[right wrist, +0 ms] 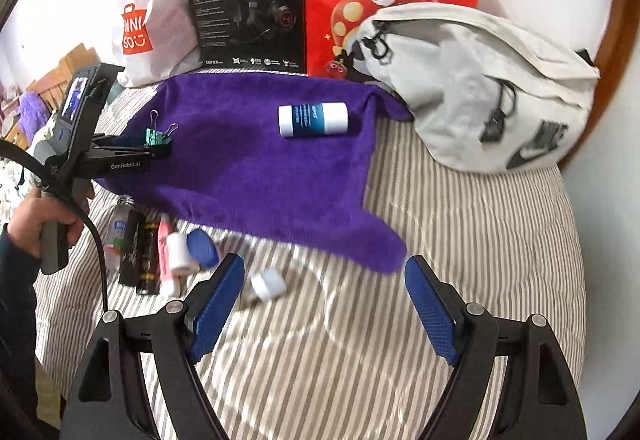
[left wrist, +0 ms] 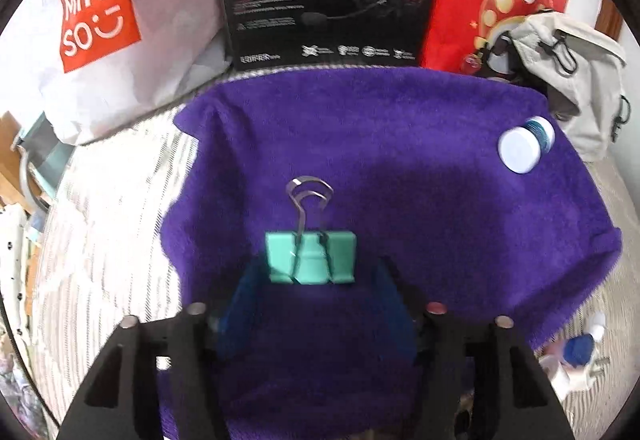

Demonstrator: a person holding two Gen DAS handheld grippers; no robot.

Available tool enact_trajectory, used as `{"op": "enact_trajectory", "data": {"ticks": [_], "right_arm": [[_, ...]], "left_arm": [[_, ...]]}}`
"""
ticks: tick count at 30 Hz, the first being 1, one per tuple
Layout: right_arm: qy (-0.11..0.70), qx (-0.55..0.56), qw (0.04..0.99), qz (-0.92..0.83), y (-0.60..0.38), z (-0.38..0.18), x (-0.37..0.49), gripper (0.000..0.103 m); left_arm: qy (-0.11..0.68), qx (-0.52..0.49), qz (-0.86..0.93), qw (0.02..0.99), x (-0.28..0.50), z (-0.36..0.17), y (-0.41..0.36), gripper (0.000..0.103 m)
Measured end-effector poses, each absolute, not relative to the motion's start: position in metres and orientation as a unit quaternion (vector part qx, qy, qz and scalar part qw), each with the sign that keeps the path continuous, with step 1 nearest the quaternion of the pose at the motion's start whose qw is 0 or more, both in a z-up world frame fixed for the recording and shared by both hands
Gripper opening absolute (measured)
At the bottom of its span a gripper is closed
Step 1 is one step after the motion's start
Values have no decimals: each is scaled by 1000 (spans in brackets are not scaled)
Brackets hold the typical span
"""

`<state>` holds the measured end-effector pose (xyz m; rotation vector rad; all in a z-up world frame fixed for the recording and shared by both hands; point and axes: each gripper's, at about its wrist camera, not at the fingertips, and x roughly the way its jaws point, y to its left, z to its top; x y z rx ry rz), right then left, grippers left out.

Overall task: Organize rigid objects
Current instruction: 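Withdraw both grippers from the towel toward the remaining items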

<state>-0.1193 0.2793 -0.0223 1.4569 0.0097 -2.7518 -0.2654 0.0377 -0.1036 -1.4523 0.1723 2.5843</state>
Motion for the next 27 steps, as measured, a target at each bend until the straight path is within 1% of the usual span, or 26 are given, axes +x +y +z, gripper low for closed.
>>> {"op": "enact_trajectory", "data": {"ticks": [3, 5, 7, 8, 9, 13, 16, 19, 21, 22, 24, 27], "right_arm": [[-6, 462, 6, -887, 283, -19, -105, 82], [-15, 459, 3, -888, 286, -18, -96, 82], [-26, 455, 4, -890, 287, -17, -87, 82], [-29, 455, 4, -890, 287, -18, -85, 83], [-34, 453, 3, -891, 287, -18, -81, 83], [-60, 447, 7, -893, 287, -22, -69, 85], [-74, 448, 5, -891, 286, -27, -63, 86], [-68, 455, -9, -888, 284, -37, -59, 86], [-65, 460, -13, -885, 284, -41, -56, 86], [-67, 462, -15, -884, 284, -44, -53, 86], [-75, 465, -14, -882, 284, -49, -51, 86], [-87, 469, -11, -879, 283, -53, -49, 86]], "left_arm": [[67, -484, 869, 79, -254, -97, 39, 63], [52, -475, 875, 80, -241, -85, 34, 64], [27, -472, 877, 85, -225, -72, 28, 73], [11, -470, 879, 86, -215, -66, 23, 81], [-8, -467, 880, 88, -203, -62, 19, 83], [-61, -482, 867, 109, -170, -67, 13, 84], [-55, -493, 864, 91, -159, -79, 16, 83], [-49, -505, 857, 85, -155, -92, 19, 85], [-68, -500, 859, 89, -153, -95, 16, 85], [-70, -498, 860, 88, -152, -96, 14, 86], [-62, -496, 862, 83, -153, -97, 15, 93], [-50, -496, 862, 89, -158, -95, 21, 94]]}}
